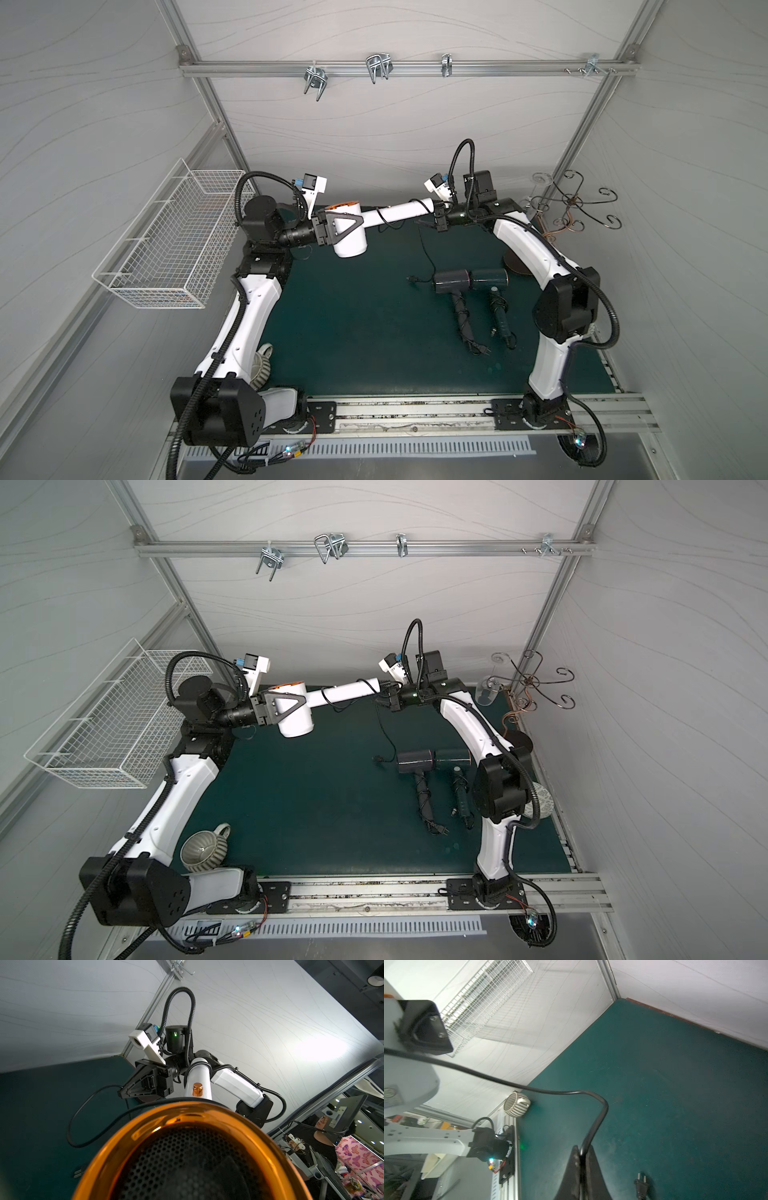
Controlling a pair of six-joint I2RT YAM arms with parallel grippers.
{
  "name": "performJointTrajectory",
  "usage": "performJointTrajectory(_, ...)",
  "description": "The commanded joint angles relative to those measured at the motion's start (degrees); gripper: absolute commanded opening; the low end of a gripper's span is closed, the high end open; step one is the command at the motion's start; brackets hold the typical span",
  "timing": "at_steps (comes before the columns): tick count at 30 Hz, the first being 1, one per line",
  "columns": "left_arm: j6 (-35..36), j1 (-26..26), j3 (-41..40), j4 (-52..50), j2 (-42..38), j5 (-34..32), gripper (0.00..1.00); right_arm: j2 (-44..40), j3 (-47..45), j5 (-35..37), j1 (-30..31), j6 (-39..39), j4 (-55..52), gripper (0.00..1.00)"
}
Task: Wrap the cord around the hair dryer
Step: Wrap the power cord around the hair dryer.
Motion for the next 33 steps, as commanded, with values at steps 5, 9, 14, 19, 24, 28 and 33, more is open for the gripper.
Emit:
performJointTrajectory(5,-0.5,4.9,5.8,3.3,2.6,-6.4,0.0,-8.7,-8.5,-3.6,0.8,4.8,6.7,0.0)
performJointTrajectory(9,11.4,5.3,9.0,-13.1,4.8,-12.0,0.0,-11.4,-6.4,-2.4,4.0,0.7,1.0,0.0)
performJointTrajectory(14,21.3,5.0,9.4,-25.2,8.1,-20.0,0.0,-10.4,6.2,-0.1,9.8,-7.0,-12.0,0.0)
performJointTrajectory(19,25.8,3.7,6.7,-29.7,11.1,-26.0,0.0,-9.7,16.8,2.5,13.1,-9.3,-17.2,0.0)
performJointTrajectory(24,29.7,1.1,3.7,-32.8,13.5,-31.6,0.0,-7.9,28.0,5.1,15.0,-9.7,-20.8,0.0)
performJointTrajectory(28,29.5,0.5,0.4,-31.6,14.9,-32.9,0.0,-5.4,37.5,7.4,15.3,-11.4,-22.1,0.0)
performJointTrajectory(33,29.2,0.5,-2.2,-30.3,15.7,-33.8,0.0,-3.7,44.7,9.9,15.2,-11.6,-20.7,0.0)
